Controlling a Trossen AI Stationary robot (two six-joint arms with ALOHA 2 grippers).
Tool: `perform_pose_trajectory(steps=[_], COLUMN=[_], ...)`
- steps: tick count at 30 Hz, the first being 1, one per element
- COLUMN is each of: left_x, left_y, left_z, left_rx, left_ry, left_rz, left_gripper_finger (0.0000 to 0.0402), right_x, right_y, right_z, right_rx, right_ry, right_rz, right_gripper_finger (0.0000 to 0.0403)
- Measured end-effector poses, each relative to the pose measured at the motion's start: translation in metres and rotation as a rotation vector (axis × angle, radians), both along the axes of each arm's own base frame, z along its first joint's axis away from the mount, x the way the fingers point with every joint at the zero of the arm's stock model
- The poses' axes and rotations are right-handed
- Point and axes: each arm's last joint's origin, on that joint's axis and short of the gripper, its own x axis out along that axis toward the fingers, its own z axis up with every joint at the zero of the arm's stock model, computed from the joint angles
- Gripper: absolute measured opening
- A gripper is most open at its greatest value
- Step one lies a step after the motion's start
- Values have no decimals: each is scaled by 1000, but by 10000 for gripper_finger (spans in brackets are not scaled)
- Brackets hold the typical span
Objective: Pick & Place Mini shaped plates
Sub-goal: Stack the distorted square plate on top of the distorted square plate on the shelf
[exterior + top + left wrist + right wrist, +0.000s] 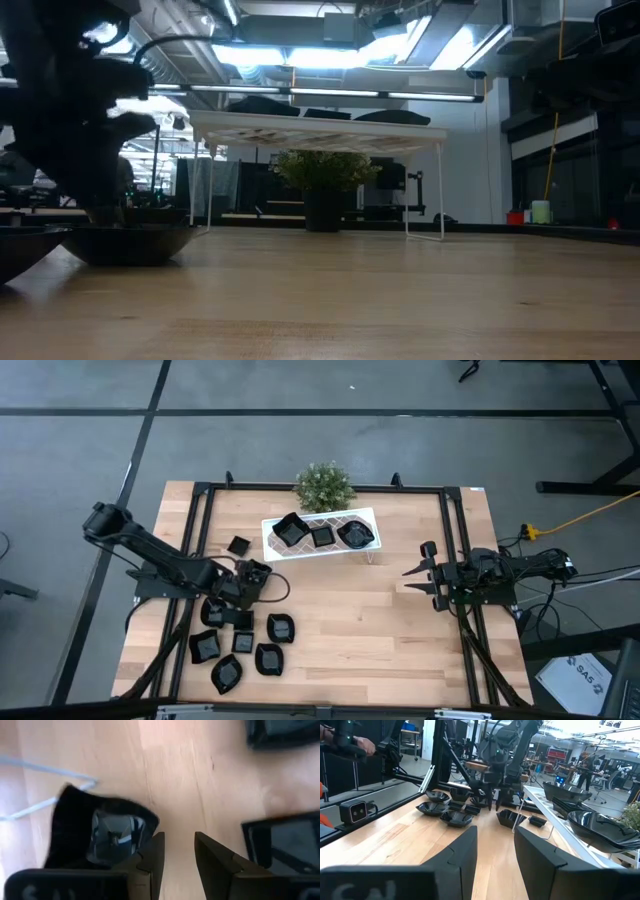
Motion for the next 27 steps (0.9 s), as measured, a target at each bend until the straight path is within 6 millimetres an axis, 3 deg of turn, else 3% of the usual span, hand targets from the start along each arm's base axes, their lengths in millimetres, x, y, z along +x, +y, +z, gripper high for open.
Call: perform_pose_trajectory(steps=[5, 18, 27], left_x=[5, 0, 8], left_y=[0, 3, 8], left_z=[9, 3, -16], left_rx=[46, 115, 159], left_ry=[-44, 18, 125], left_rz=[-14, -10, 21], left_gripper_finger=[100, 100, 100], right_x=[0, 0, 0], right_y=[0, 0, 0], right_z=[0, 0, 0], right_rx=[0, 0, 0], right_ry=[0, 0, 0], right_rz=[0, 0, 0], right_gripper_finger=[129, 129, 129])
